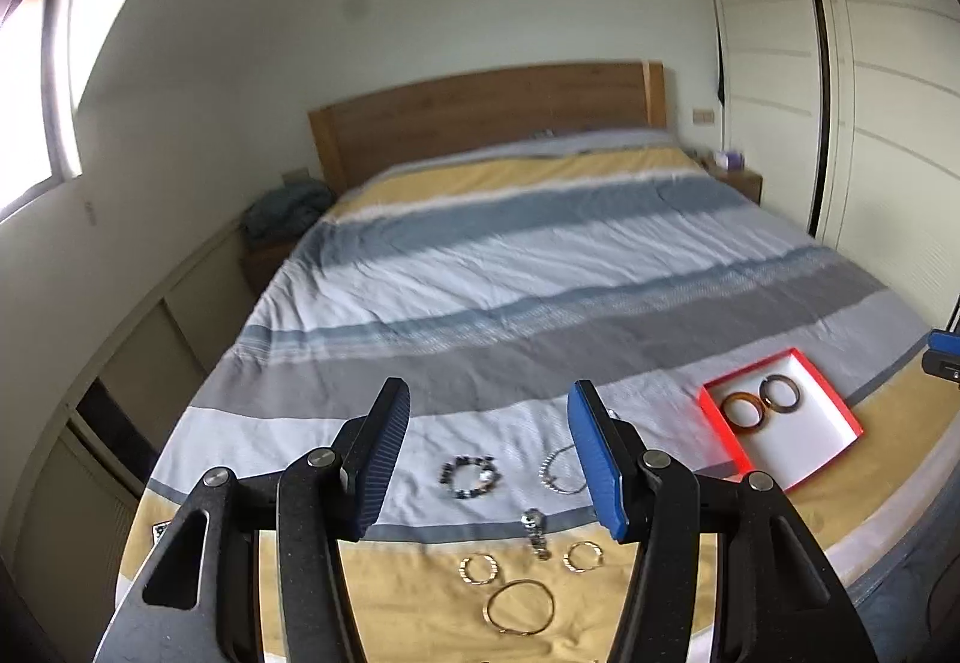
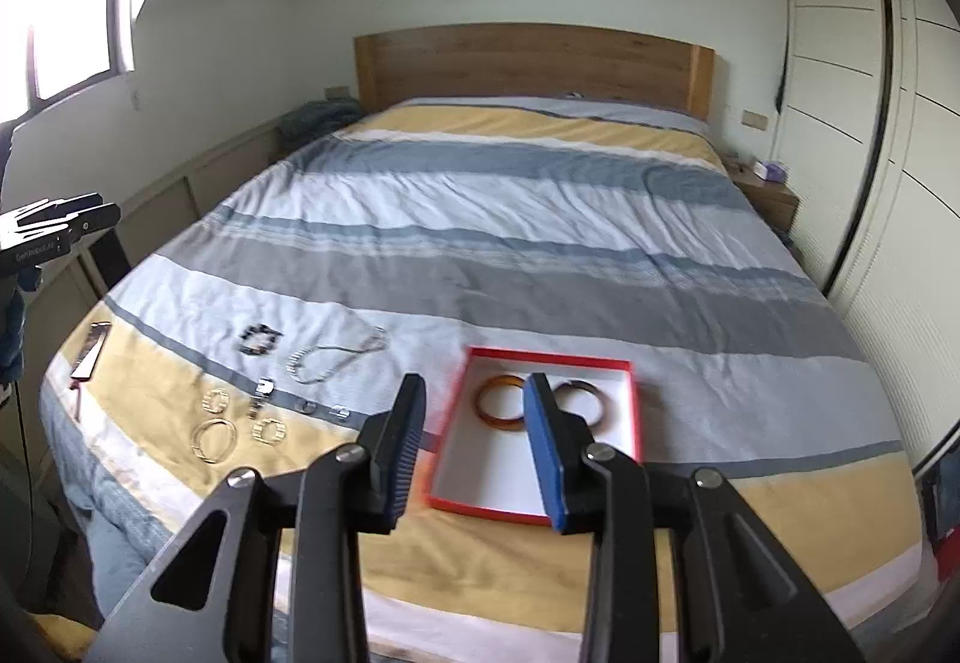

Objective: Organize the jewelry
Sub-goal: 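Withdraw both tools from the box toward the remaining jewelry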

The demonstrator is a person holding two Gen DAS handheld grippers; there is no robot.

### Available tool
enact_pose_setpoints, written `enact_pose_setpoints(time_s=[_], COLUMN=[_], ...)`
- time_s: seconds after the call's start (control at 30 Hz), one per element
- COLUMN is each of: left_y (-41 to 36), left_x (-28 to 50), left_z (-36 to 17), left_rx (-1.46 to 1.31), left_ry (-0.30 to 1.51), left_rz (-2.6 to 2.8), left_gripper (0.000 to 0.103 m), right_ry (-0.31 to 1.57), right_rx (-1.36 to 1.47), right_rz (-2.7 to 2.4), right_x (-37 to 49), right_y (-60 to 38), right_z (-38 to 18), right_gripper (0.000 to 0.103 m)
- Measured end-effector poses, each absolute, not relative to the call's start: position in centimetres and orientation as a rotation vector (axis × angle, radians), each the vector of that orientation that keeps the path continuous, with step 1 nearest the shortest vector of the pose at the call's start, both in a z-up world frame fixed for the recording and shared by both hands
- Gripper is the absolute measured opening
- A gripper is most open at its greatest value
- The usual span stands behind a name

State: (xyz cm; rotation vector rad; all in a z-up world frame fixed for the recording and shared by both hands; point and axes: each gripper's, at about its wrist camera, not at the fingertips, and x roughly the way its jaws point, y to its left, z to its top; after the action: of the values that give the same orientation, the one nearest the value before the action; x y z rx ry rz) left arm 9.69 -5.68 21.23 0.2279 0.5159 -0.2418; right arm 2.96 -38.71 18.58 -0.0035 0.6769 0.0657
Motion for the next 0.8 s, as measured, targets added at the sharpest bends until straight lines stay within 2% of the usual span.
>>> enact_pose_setpoints(time_s=[0.13,0.17,0.2,0.23,0.57,0.8], left_y=[-3.4,-2.7,-2.2,-1.7,1.0,1.6], left_x=[8.5,8.4,8.4,8.3,9.3,9.9], left_z=[19.5,18.8,18.0,17.1,5.9,-0.4], left_rx=[0.217,0.206,0.198,0.188,0.125,0.048], left_ry=[0.550,0.554,0.568,0.581,0.810,0.923], left_rz=[-0.209,-0.189,-0.172,-0.158,-0.124,-0.146], left_gripper=[0.057,0.061,0.070,0.072,0.072,0.066], right_ry=[0.668,0.670,0.675,0.682,0.838,0.940], right_rx=[0.003,0.003,0.004,0.006,-0.011,-0.030], right_rz=[0.104,0.113,0.121,0.130,0.236,0.303], right_x=[2.8,2.8,3.0,3.1,5.8,8.7], right_y=[-35.8,-35.0,-34.4,-33.8,-27.7,-24.4], right_z=[18.9,18.8,18.5,18.1,11.2,6.2], right_gripper=[0.032,0.032,0.032,0.032,0.032,0.032])
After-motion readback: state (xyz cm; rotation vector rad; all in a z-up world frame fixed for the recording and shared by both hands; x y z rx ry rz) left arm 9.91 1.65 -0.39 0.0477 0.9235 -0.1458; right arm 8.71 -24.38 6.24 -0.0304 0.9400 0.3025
